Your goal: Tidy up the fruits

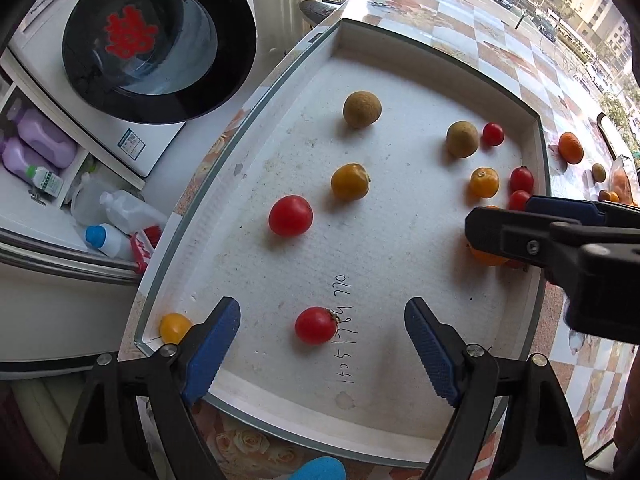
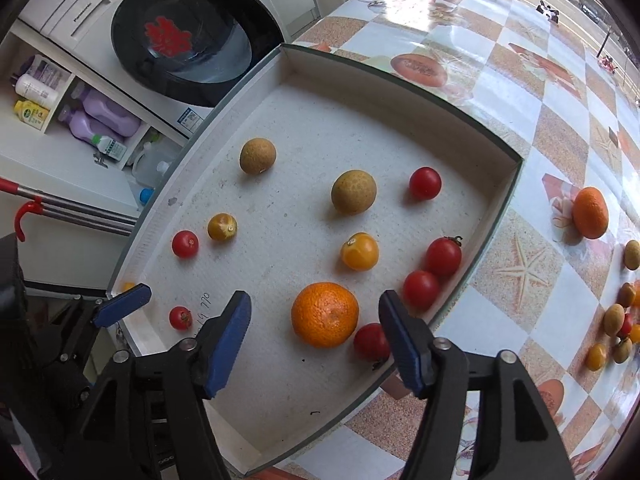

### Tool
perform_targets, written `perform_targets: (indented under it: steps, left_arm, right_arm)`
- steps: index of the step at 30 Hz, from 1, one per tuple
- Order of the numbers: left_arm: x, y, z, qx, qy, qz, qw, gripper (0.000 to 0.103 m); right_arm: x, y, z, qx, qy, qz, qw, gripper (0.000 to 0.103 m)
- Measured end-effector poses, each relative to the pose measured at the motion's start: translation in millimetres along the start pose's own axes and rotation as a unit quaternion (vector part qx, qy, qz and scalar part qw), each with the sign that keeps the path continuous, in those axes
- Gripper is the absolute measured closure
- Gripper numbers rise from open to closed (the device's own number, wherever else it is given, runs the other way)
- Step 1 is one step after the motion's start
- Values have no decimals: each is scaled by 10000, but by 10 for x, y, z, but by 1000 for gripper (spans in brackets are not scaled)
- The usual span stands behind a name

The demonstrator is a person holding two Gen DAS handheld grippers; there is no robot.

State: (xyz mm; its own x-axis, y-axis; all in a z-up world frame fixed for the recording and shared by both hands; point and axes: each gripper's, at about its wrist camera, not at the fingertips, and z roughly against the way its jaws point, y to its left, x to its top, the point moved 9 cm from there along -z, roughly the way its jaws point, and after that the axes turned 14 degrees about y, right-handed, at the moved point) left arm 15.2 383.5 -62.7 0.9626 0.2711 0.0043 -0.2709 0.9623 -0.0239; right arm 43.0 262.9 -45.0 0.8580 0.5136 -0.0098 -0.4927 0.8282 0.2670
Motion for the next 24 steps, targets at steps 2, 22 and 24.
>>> perform_targets:
  steps: [2, 22, 24]
  left_arm:
    - [-13, 8, 0, 9, 17, 15, 10000, 14]
    - [-65, -110, 168, 208, 55, -245, 9995, 1]
    - [-69, -104, 162, 273, 91, -263, 9992, 1]
  right_arm:
    - [-13, -20, 70, 27, -60, -47, 10000, 23]
    - [-378, -263, 416, -352, -9, -660, 9972, 0]
    - [-416, -275, 402, -408, 38, -692, 9968, 0]
